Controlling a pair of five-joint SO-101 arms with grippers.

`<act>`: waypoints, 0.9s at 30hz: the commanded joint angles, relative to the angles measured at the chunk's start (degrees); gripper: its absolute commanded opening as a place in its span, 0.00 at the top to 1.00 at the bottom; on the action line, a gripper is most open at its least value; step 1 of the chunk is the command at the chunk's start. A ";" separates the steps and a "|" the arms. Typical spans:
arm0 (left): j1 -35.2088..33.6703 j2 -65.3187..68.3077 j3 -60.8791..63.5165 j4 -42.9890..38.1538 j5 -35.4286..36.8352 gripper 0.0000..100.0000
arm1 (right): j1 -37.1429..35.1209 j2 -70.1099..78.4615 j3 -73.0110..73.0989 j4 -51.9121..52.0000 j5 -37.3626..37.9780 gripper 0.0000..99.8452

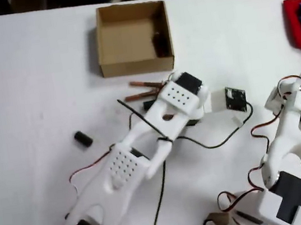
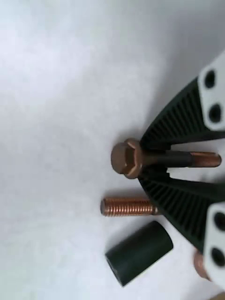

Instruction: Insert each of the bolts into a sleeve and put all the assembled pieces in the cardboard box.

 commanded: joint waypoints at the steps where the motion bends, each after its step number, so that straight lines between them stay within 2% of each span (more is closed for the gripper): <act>1: 0.62 0.00 -1.27 3.25 6.86 0.97 | 0.66 -3.21 -2.55 -0.22 -0.44 0.98; 7: -2.29 0.00 -15.34 11.78 28.66 0.97 | 0.66 -3.21 -2.55 -0.22 -0.44 0.98; 12: -7.30 0.00 -18.95 12.04 45.27 0.97 | 0.66 -2.86 -2.55 -0.22 -0.44 0.98; 14: -8.88 0.00 -16.04 12.04 47.38 0.97 | 0.66 -2.86 -2.55 -0.22 -0.44 0.98; 19: -10.37 0.00 -8.84 12.04 47.38 0.97 | 0.66 -2.86 -2.55 -0.22 -0.44 0.98; 24: -10.02 0.09 -7.43 11.96 47.38 0.97 | 0.66 -3.21 -2.55 -0.22 -0.44 0.98; 27: -10.11 0.53 -7.16 11.87 47.38 0.89 | 0.66 -3.21 -2.55 -0.22 -0.44 0.98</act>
